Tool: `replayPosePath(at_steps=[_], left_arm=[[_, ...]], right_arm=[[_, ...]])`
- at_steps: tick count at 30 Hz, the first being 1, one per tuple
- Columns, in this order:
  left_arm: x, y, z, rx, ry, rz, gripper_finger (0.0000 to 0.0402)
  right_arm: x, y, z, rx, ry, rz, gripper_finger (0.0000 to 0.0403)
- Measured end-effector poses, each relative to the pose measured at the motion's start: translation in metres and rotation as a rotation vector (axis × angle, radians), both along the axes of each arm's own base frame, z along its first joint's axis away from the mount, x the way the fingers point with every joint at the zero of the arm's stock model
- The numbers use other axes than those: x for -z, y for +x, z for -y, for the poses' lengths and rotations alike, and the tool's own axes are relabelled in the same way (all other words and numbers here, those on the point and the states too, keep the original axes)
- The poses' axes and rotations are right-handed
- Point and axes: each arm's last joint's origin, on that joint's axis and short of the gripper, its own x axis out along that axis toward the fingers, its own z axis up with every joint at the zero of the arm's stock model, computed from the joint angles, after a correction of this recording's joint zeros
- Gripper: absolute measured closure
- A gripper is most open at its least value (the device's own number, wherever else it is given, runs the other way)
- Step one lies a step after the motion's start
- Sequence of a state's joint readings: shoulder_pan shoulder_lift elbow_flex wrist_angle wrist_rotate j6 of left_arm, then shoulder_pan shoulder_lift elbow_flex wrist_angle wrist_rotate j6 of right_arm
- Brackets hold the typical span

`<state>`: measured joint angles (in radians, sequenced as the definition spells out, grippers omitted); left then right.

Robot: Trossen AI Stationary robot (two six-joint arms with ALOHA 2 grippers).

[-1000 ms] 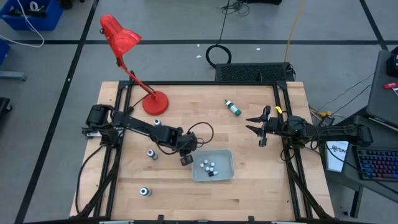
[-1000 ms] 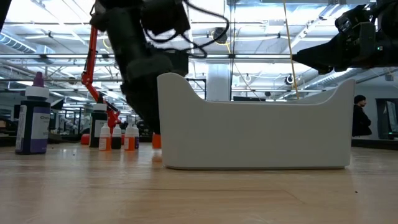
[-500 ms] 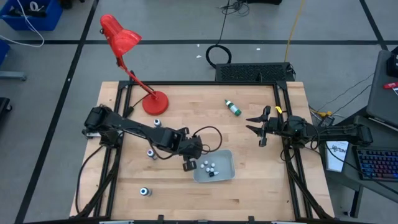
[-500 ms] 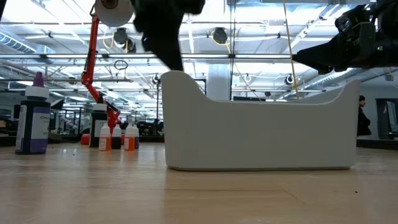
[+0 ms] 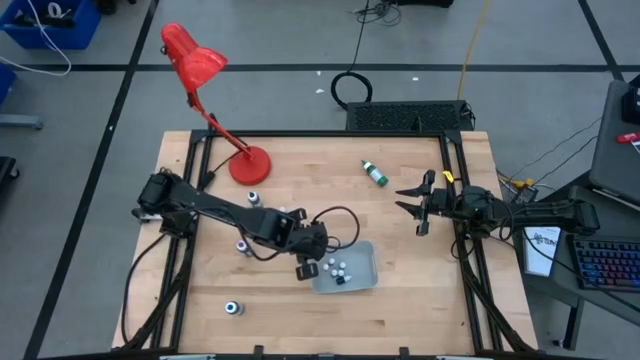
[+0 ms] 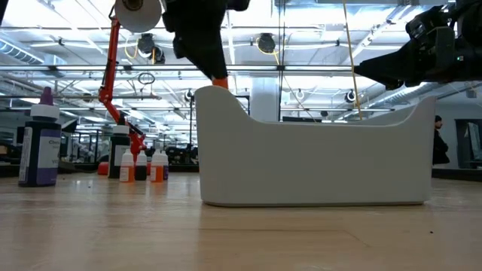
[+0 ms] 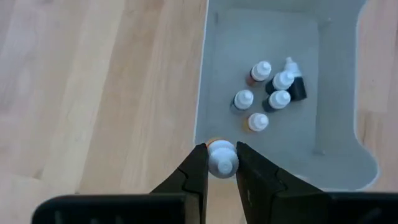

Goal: Pick & Place food coloring
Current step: Put the small orange food coloring bottle into the gray bin

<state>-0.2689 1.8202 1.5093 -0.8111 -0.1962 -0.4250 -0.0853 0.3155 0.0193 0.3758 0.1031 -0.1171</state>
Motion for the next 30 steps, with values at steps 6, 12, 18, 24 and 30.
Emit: replayPosePath(at_steps=[6, 12, 18, 24, 30], left_arm=[[0.017, 0.012, 0.009, 0.040, -0.057, 0.002, 0.0339], [0.034, 0.019, 0.013, 0.051, -0.071, -0.034, 0.0339], [0.059, 0.028, 0.012, 0.040, -0.071, -0.082, 0.0339], [0.079, 0.035, 0.007, 0.030, -0.080, -0.126, 0.0339], [0.080, 0.036, 0.006, 0.017, -0.057, -0.112, 0.0339]], right_arm=[[0.001, 0.000, 0.000, 0.001, 0.001, -0.006, 0.0287], [0.002, 0.001, 0.000, 0.000, 0.001, -0.016, 0.0287], [0.002, 0.001, 0.000, 0.000, 0.002, -0.025, 0.0287], [0.003, 0.002, 0.000, 0.000, 0.002, -0.028, 0.0287], [0.003, 0.002, 0.000, 0.000, 0.002, -0.026, 0.0287]])
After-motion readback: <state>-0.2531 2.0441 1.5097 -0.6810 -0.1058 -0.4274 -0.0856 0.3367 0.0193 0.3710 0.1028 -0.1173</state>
